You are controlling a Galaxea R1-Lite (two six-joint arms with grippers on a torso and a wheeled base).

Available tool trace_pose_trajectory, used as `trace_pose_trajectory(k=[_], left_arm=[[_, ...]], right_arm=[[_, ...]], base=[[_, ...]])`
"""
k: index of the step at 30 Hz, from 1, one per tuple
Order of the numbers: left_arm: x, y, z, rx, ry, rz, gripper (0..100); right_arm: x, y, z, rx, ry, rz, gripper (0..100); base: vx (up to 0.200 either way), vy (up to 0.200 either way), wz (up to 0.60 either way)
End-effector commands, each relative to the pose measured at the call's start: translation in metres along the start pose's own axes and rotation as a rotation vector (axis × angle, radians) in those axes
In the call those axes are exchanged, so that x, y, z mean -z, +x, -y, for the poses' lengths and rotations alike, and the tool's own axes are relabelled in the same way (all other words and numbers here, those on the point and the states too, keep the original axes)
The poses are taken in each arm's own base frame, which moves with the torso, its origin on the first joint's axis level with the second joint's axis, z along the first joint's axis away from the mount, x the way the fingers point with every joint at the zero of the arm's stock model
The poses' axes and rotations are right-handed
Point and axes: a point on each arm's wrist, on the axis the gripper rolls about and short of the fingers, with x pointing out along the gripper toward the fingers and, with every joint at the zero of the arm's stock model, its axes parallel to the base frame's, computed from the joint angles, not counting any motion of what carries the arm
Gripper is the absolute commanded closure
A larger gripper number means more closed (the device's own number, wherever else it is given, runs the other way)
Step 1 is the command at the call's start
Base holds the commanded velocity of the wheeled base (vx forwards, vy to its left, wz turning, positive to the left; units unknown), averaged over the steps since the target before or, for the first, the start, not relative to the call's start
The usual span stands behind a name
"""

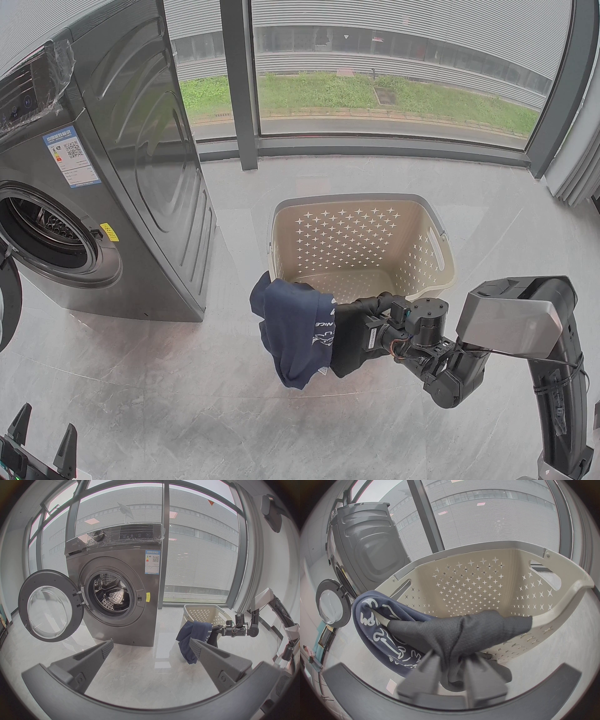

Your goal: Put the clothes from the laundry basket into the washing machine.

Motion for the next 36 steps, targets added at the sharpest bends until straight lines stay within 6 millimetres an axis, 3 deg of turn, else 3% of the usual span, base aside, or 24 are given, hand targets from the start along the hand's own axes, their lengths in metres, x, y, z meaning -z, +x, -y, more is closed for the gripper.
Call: trace_pose_trajectory(k=[1,4,9,10,11,12,17,22,24,26,28,33,36], left_arm=[[0.005,0.0,0.0,-0.001,-0.001,-0.001,0],[0.005,0.0,0.0,-0.001,-0.001,-0.001,0],[0.005,0.0,0.0,-0.001,-0.001,-0.001,0],[0.005,0.0,0.0,-0.001,-0.001,-0.001,0],[0.005,0.0,0.0,-0.001,-0.001,-0.001,0],[0.005,0.0,0.0,-0.001,-0.001,-0.001,0],[0.005,0.0,0.0,-0.001,-0.001,-0.001,0],[0.005,0.0,0.0,0.001,-0.001,-0.002,0],[0.005,0.0,0.0,0.001,-0.004,-0.002,0],[0.005,0.0,0.0,0.001,-0.005,-0.002,0],[0.005,0.0,0.0,0.002,-0.005,-0.002,0],[0.005,0.0,0.0,0.004,-0.002,-0.002,0],[0.005,0.0,0.0,0.007,-0.001,-0.002,0]], right_arm=[[0.001,-0.005,-0.005,-0.018,-0.002,0.009,100],[0.003,-0.015,-0.011,-0.034,-0.009,-0.009,100],[-0.014,-0.039,-0.017,-0.056,-0.013,0.015,100],[-0.031,-0.048,-0.019,-0.064,-0.007,0.055,100],[-0.032,-0.048,-0.019,-0.064,-0.007,0.058,100],[-0.05,-0.059,-0.021,-0.073,-0.003,0.101,100],[-0.09,-0.09,-0.026,-0.099,0.008,0.199,100],[-0.117,-0.11,-0.03,-0.12,0.017,0.279,100],[-0.142,-0.124,-0.029,-0.147,0.001,0.363,100],[-0.148,-0.128,-0.029,-0.161,-0.003,0.384,100],[-0.172,-0.143,-0.031,-0.183,-0.001,0.449,100],[-0.196,-0.168,-0.034,-0.209,0.012,0.522,100],[-0.196,-0.173,-0.033,-0.206,0.011,0.523,100]], base=[[0.0,0.0,0.0],[0.0,0.0,0.0],[0.0,0.0,0.0],[0.0,0.0,0.0],[0.0,0.0,0.0],[0.0,0.0,0.0],[0.0,0.0,0.0],[0.0,0.0,0.0],[0.0,0.0,0.0],[0.0,0.0,0.0],[0.0,0.0,0.0],[0.0,0.0,0.0],[0.0,0.0,0.0]])
